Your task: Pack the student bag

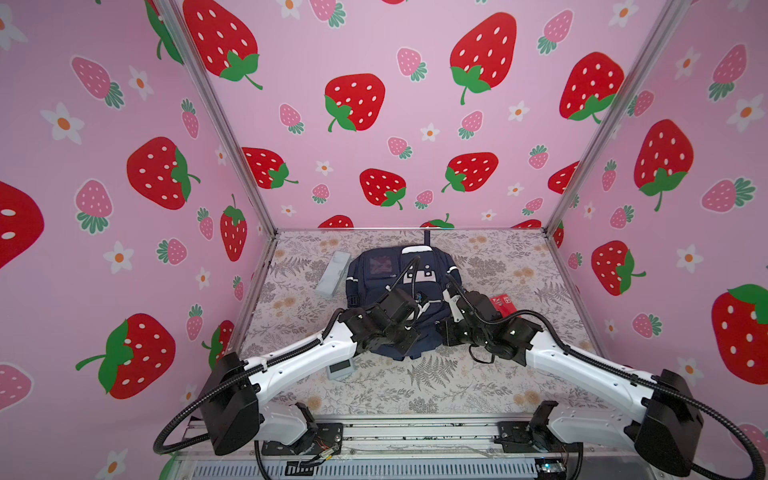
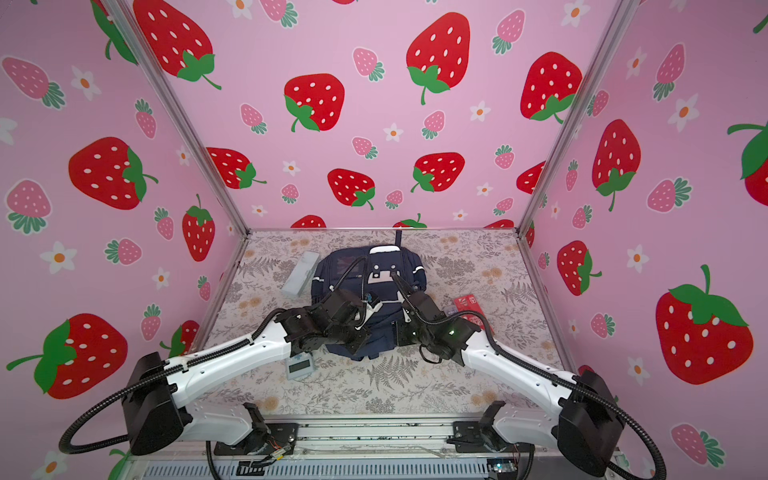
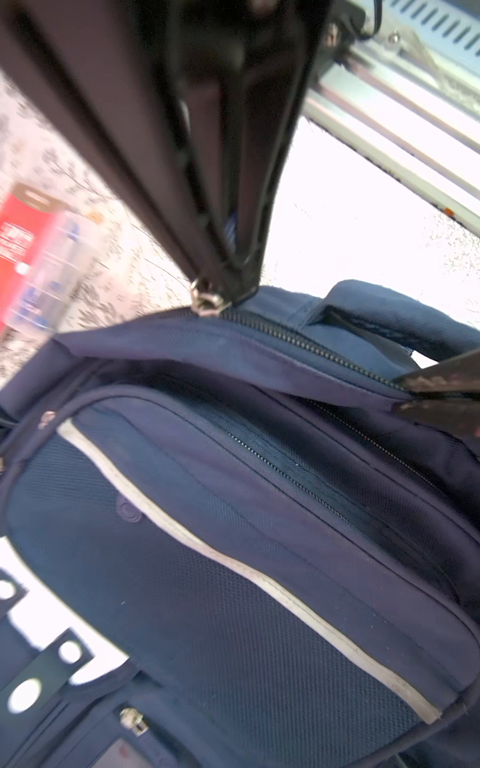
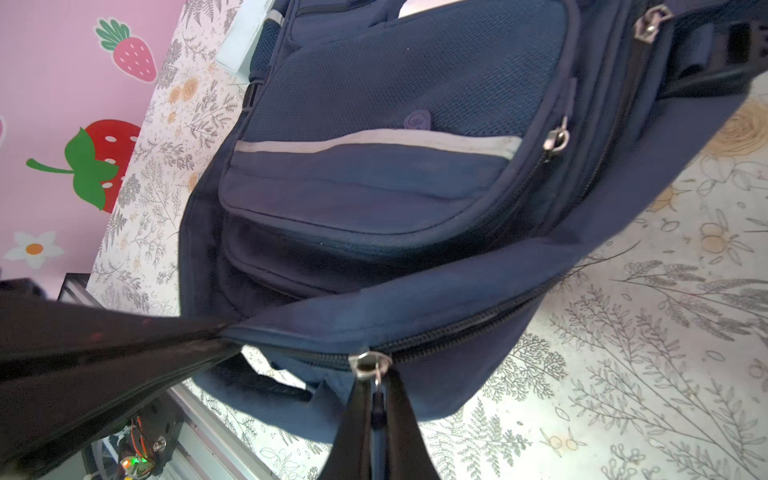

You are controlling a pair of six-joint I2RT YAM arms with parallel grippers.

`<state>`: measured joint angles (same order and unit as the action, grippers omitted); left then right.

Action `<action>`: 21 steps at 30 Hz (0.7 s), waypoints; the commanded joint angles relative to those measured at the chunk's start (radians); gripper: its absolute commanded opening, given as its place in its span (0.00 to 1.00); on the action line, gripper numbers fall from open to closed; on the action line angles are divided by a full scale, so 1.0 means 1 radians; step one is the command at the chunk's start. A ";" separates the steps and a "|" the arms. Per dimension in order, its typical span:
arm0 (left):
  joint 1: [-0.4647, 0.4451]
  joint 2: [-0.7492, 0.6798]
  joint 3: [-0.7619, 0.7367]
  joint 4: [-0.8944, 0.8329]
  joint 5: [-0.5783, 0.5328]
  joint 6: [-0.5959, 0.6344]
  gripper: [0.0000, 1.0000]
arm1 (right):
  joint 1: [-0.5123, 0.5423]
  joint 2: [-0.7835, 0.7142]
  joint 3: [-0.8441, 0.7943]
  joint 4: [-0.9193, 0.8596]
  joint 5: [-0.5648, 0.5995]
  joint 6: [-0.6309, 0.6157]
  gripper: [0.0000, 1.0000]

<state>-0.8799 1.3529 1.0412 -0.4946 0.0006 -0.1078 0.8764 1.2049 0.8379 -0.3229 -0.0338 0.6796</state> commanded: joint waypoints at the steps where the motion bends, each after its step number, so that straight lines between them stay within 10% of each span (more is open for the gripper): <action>1: 0.014 -0.068 -0.017 -0.028 -0.016 -0.021 0.00 | -0.075 -0.025 0.012 -0.077 0.057 -0.053 0.00; 21: -0.013 -0.141 -0.093 0.031 0.102 -0.126 0.00 | -0.229 0.203 0.100 -0.018 0.087 -0.205 0.00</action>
<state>-0.8810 1.2312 0.9390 -0.4896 0.0647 -0.1986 0.6708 1.3956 0.9024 -0.3630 -0.0139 0.4988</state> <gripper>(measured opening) 0.070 0.084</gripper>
